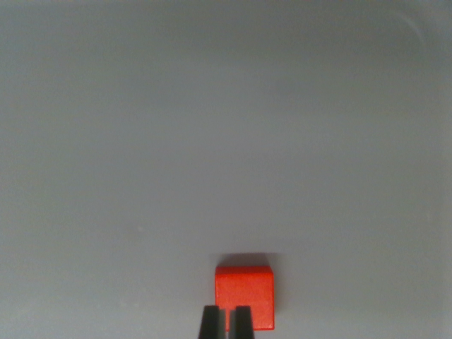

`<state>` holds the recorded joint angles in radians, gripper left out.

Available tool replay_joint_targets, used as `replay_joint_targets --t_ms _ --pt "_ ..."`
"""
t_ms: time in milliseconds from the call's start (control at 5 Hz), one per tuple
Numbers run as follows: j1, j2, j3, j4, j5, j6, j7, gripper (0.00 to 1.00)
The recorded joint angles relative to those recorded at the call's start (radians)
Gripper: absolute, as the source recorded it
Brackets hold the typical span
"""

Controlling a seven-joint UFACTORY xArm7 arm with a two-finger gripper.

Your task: Reach red block

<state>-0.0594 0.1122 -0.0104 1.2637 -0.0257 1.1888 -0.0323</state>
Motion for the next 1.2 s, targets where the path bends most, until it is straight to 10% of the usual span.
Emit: replay_joint_targets --t_ms 1200 --pt "-0.0058 0.029 -0.009 -0.116 0.0000 -0.140 -0.014 0.00"
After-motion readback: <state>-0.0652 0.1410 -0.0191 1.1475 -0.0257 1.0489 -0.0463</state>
